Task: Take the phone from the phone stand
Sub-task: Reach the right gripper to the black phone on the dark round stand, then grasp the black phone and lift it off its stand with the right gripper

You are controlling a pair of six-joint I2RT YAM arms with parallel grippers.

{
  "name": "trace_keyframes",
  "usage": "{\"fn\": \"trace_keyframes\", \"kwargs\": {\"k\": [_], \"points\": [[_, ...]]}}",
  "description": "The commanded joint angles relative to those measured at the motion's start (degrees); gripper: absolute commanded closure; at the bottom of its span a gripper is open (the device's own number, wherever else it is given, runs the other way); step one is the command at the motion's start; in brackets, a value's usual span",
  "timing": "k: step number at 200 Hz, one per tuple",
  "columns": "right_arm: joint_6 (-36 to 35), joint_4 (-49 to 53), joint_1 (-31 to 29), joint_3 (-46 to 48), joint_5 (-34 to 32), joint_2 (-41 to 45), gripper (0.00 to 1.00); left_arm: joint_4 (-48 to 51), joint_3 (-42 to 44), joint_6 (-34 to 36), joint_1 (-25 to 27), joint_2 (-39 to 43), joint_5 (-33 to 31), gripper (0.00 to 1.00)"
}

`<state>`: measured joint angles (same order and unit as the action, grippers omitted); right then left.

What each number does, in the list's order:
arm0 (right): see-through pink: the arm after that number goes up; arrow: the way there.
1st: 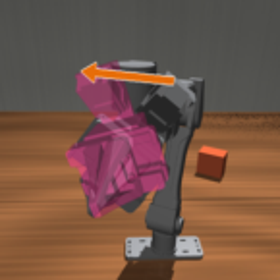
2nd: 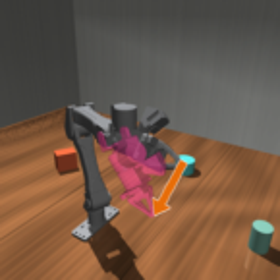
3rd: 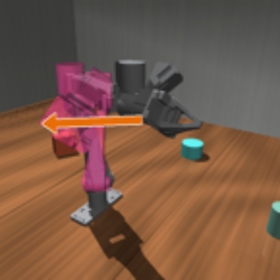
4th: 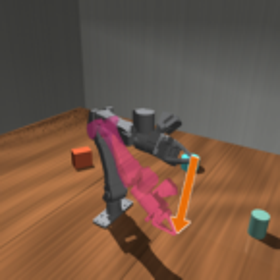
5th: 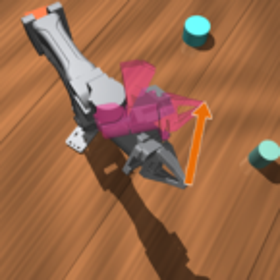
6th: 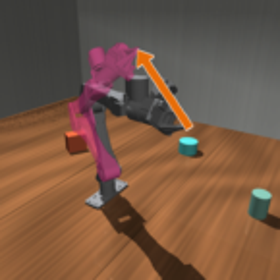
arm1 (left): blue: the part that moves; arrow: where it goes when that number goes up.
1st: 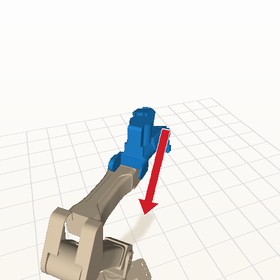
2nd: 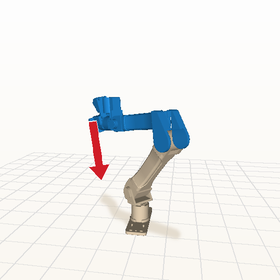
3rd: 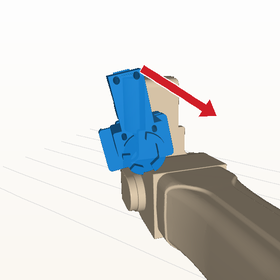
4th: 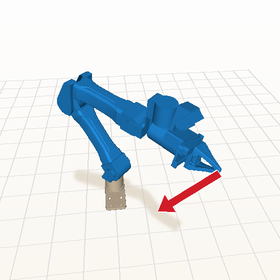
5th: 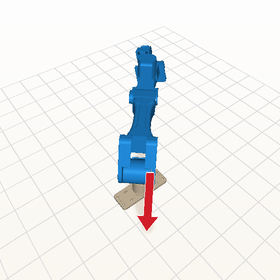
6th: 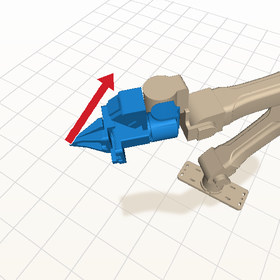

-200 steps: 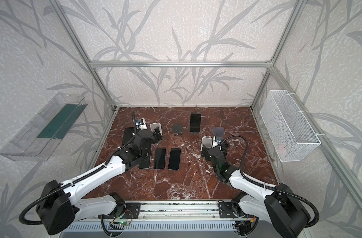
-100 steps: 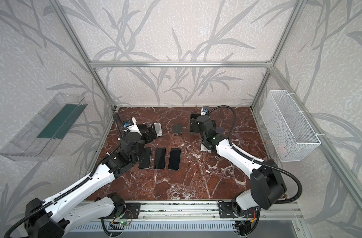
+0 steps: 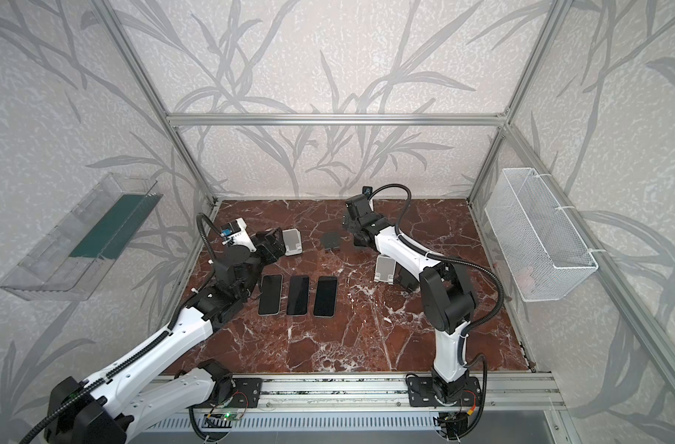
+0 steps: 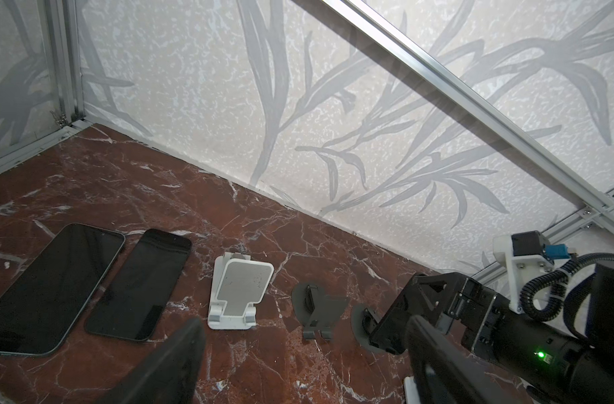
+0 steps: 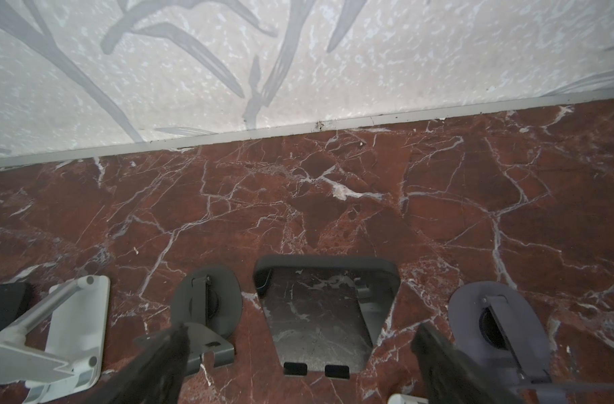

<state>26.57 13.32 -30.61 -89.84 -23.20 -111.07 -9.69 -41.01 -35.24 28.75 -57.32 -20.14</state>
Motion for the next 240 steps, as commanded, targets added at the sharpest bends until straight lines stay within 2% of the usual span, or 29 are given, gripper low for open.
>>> {"fn": "trace_keyframes", "kwargs": {"k": [1, 20, 58, 78, 112, 193, 213, 240], "points": [[0.60, 3.00, 0.41, -2.68, -3.69, -1.90, 0.01, -1.63, 0.22, -2.87, -1.58, -0.13, 3.63, 0.10], [1.26, 2.97, 0.46, -2.87, -5.26, -1.84, 0.01, -1.66, 0.04, -3.55, -3.34, -0.76, 5.35, 0.12], [1.10, -0.78, 0.98, -1.42, -4.29, -0.94, 0.01, -2.03, 0.19, -5.39, -5.98, -1.76, 7.22, 0.12], [0.16, -1.53, 2.20, -3.42, -1.01, -3.21, 0.01, -2.00, 0.19, -6.27, -6.08, -2.51, 7.86, 0.13], [-1.16, -0.76, 3.01, -6.95, -1.12, -5.94, 0.01, -1.98, 0.13, -7.30, -6.33, -3.54, 9.00, 0.15], [1.59, -0.94, 3.79, -10.28, -0.38, -10.85, 0.00, -1.90, -0.08, -9.39, -6.96, -4.74, 10.51, 0.17], [2.60, -2.07, 3.72, -9.26, 0.06, -10.98, 0.05, -1.86, -0.02, -9.51, -7.04, -4.77, 10.56, 0.17], [1.98, -5.96, 3.72, -6.47, 0.50, -9.84, 0.18, -1.91, 0.10, -9.92, -7.39, -4.63, 10.63, 0.18]]}}
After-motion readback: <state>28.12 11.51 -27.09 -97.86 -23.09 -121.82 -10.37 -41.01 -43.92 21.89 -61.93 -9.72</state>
